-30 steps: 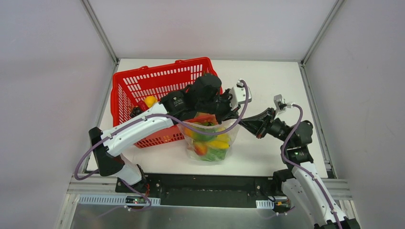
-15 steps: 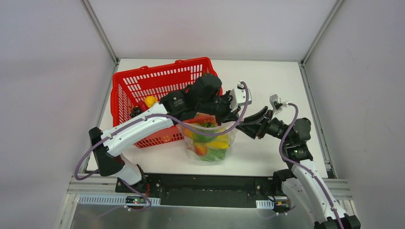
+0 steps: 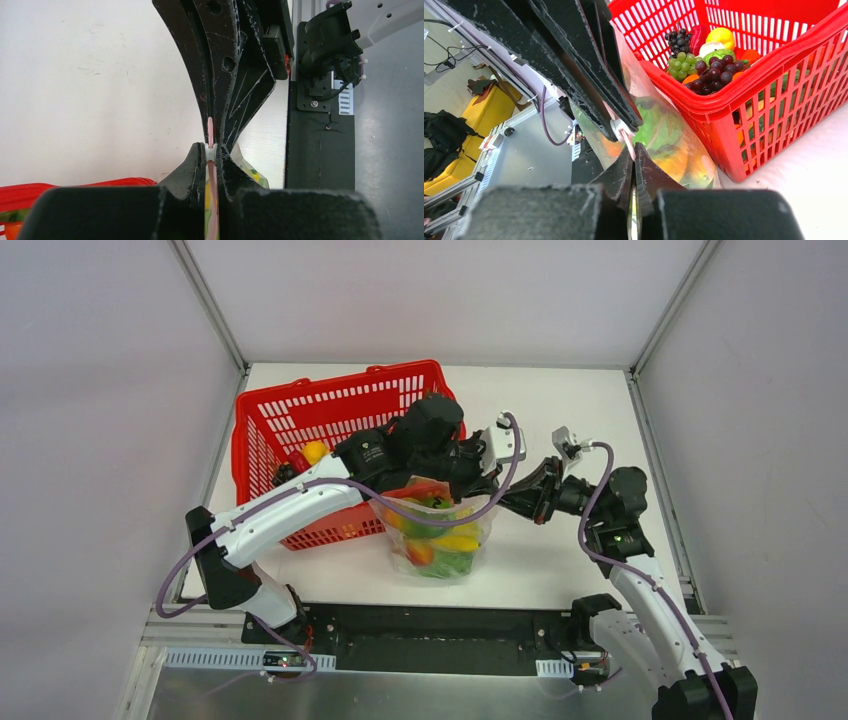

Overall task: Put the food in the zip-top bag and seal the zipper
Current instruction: Zip the zipper food storage bag at the center of the board.

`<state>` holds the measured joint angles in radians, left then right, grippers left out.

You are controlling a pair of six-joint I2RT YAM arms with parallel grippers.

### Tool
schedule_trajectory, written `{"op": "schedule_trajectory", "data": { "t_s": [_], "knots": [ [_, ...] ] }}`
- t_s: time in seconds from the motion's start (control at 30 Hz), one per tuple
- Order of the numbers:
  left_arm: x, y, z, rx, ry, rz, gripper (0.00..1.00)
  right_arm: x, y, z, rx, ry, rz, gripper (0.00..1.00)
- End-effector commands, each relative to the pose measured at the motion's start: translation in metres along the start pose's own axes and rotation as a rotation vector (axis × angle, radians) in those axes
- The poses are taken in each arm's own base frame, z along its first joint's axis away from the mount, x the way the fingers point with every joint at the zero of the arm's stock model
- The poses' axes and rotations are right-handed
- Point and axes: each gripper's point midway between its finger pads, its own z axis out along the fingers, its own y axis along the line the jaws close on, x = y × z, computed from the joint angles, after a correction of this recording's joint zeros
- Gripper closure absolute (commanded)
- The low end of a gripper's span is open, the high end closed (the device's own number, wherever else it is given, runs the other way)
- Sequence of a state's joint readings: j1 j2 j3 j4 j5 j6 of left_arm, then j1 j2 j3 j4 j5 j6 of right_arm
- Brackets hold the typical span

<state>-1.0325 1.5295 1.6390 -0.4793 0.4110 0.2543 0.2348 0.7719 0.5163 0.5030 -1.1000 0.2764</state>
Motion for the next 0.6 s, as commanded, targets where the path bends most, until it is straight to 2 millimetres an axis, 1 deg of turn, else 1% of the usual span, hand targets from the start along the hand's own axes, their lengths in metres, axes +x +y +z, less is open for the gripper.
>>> {"op": "schedule_trajectory", "data": {
  "t_s": [0.0,0.03,0.1,0.13,0.23,0.43,0.5,0.57],
  "knots": [
    [-0.019,-0.002,-0.021,-0.007,-0.04,0.039,0.99,-0.011,0.009,0.0,-0.032,-0.008,-0.083,1.0],
    [-0.018,-0.002,-0.021,-0.01,-0.037,0.038,0.91,-0.012,0.009,0.0,-0.029,-0.011,-0.086,1.0],
    [-0.017,-0.002,-0.021,-0.011,-0.037,0.036,0.71,-0.012,0.011,-0.001,-0.029,-0.015,-0.092,1.0],
    [-0.017,-0.002,-0.02,-0.009,-0.035,0.034,0.66,-0.012,0.011,-0.001,-0.032,-0.014,-0.095,1.0],
    [-0.018,-0.002,-0.019,-0.002,-0.036,0.025,0.62,-0.012,0.012,-0.001,-0.033,-0.015,-0.098,1.0],
    [-0.024,-0.004,-0.018,0.018,-0.056,0.013,0.61,-0.012,0.014,-0.002,-0.041,-0.01,-0.098,1.0],
    [-0.026,-0.003,-0.018,0.02,-0.062,0.009,0.61,-0.012,0.014,-0.002,-0.038,-0.013,-0.1,1.0],
    [-0.028,-0.003,-0.017,0.023,-0.067,0.002,0.65,-0.012,0.015,-0.002,-0.038,-0.014,-0.1,1.0]
  ]
}}
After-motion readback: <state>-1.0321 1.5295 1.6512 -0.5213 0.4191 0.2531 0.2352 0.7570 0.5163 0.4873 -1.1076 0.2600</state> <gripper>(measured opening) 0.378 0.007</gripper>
